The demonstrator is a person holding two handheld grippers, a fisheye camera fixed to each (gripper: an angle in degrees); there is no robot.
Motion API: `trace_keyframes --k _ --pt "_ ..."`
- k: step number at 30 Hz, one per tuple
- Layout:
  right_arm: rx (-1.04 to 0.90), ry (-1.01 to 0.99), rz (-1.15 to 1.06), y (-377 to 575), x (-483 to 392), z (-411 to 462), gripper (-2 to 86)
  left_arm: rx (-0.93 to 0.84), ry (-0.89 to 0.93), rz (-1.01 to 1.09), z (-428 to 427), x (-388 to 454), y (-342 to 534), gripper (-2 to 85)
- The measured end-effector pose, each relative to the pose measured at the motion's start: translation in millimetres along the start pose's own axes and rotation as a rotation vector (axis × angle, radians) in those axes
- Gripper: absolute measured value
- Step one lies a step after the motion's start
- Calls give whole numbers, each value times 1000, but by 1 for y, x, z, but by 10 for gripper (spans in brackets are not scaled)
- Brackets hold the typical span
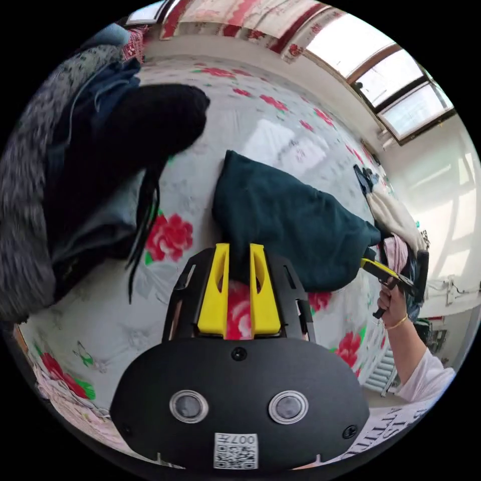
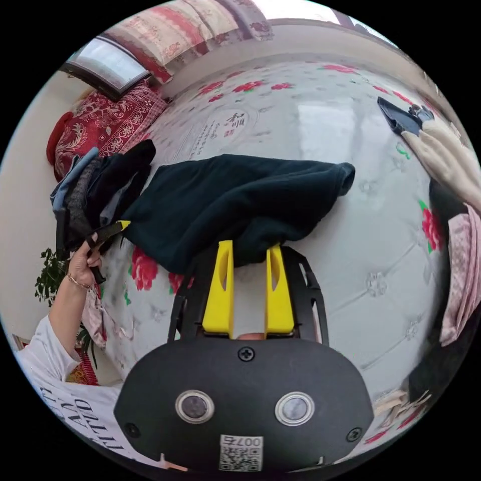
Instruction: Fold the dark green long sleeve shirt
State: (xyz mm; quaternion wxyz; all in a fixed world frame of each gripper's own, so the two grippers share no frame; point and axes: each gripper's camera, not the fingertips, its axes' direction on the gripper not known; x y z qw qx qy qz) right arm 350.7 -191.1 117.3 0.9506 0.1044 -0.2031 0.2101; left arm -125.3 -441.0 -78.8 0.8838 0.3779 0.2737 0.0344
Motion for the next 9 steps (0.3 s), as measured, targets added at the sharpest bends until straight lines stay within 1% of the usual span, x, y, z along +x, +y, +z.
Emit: trace_keyframes --k 1,2,3,4,6,7,9 --pt "55 17 -45 -22 -16 -7 76 22 -9 -15 -5 1 -4 38" --pt "103 47 -108 -32 -32 -16 85 82 17 6 -14 8 -1 16" --pt "122 70 -131 -34 -38 -20 89 118 53 59 -17 18 11 22" --pt "161 105 -168 -31 -46 -26 96 118 61 90 -14 23 21 25" --pt "183 151 -186 -15 -45 -29 107 22 32 196 13 46 75 37" --pt "162 188 -188 -1 -37 -28 114 -12 13 217 21 52 92 38" --pt "107 288 -187 19 -14 -30 123 -121 -48 302 43 73 162 33"
